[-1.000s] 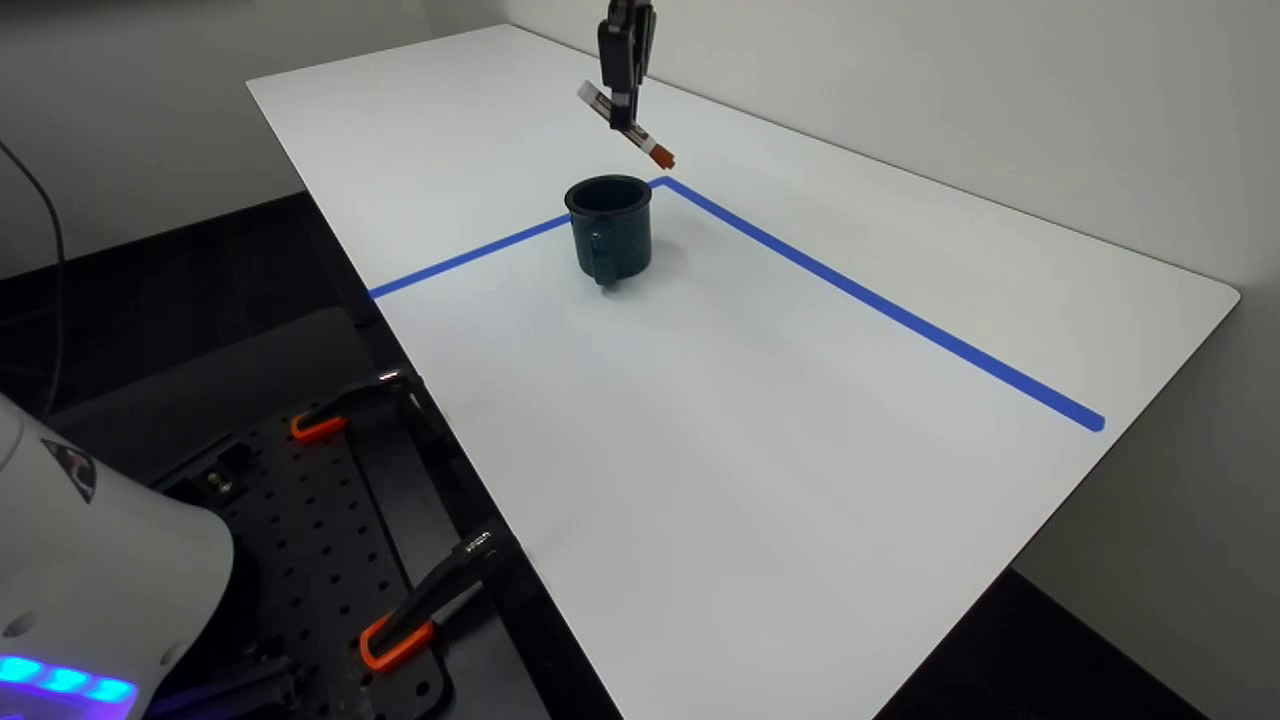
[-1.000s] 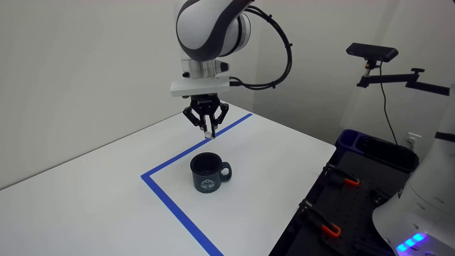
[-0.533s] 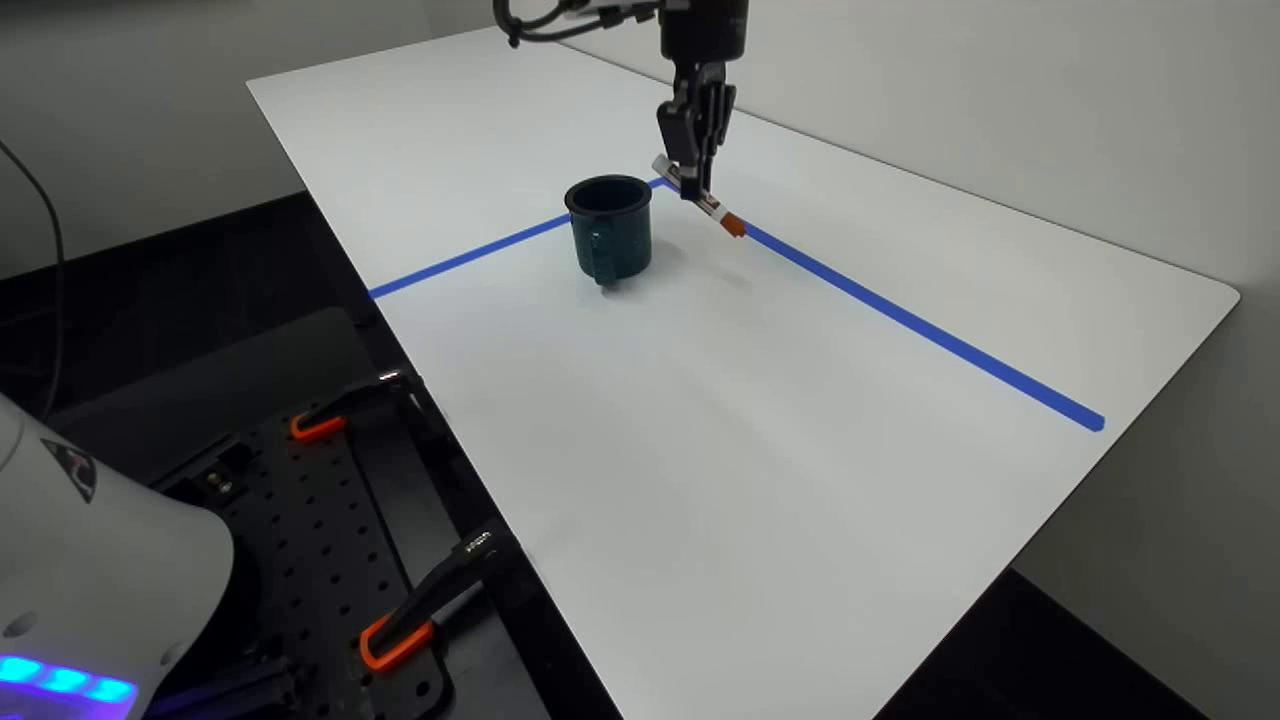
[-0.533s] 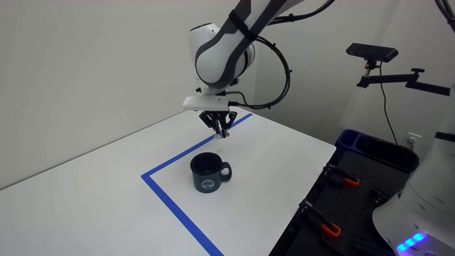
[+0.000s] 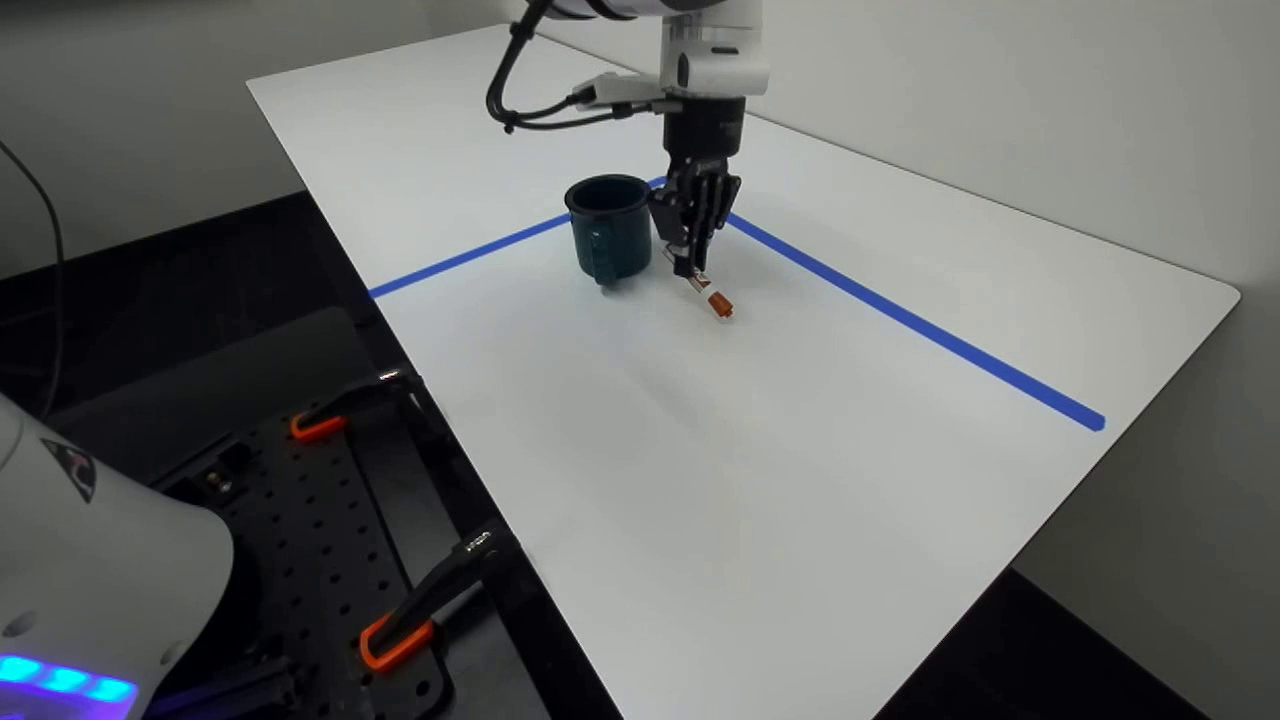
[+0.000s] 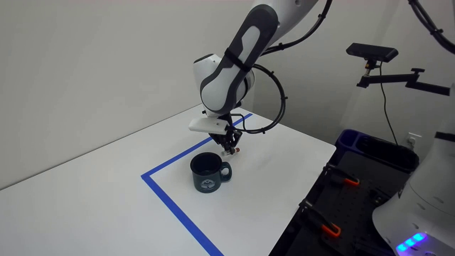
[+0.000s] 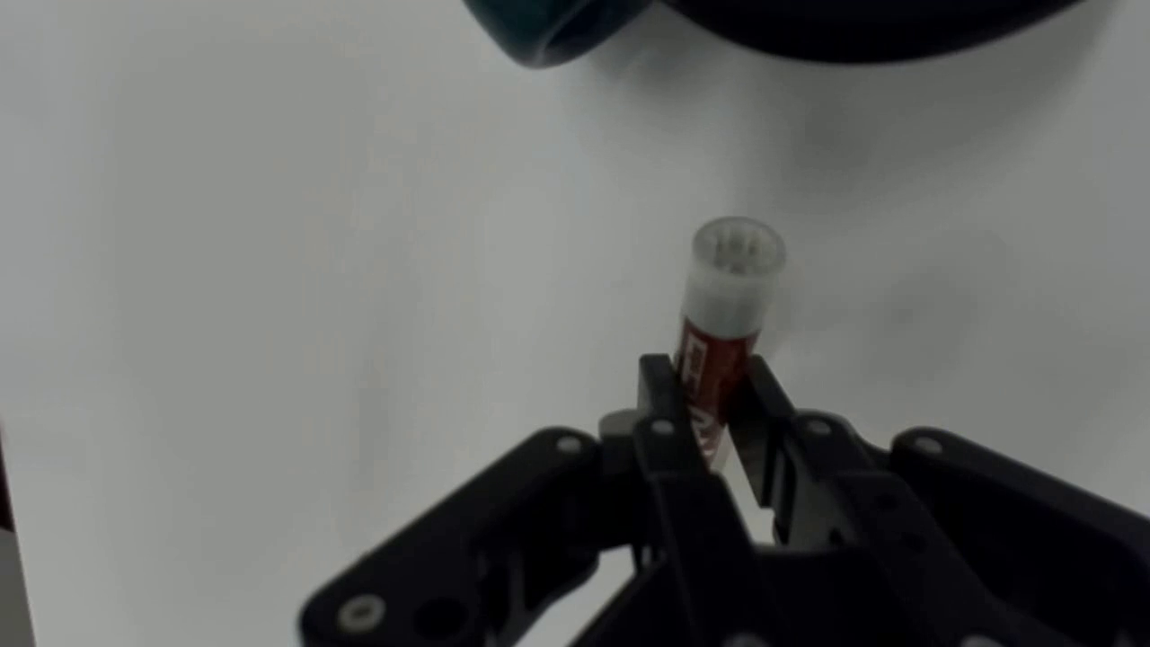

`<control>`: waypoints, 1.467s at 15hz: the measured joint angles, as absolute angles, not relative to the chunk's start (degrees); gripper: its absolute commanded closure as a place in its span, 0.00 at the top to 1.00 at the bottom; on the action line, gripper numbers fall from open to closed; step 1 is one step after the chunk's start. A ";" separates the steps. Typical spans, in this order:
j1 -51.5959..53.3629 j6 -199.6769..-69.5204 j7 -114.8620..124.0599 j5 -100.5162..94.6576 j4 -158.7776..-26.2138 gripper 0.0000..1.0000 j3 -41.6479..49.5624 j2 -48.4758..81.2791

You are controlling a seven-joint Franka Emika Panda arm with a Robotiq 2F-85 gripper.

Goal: Take the marker out of the cup

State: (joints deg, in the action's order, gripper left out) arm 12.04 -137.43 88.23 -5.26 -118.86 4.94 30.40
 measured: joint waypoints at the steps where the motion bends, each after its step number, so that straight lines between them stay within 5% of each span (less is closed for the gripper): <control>1: 12.28 -138.49 89.48 -5.08 -118.75 0.05 4.90 31.28; 5: 13.09 -142.01 94.34 -4.96 -117.97 0.05 4.95 32.75; 6: 13.14 -142.35 95.04 -4.96 -117.82 0.45 4.95 32.86; 9: 13.12 -142.39 95.65 -4.41 -117.60 0.59 4.95 33.07; 14: 12.97 -144.37 95.65 -3.09 -117.61 0.98 4.95 33.07; 22: 13.63 -149.78 95.63 -3.46 -121.20 1.00 4.96 24.22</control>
State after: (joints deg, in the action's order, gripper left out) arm 13.63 -149.78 95.63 -3.46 -121.20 4.96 24.22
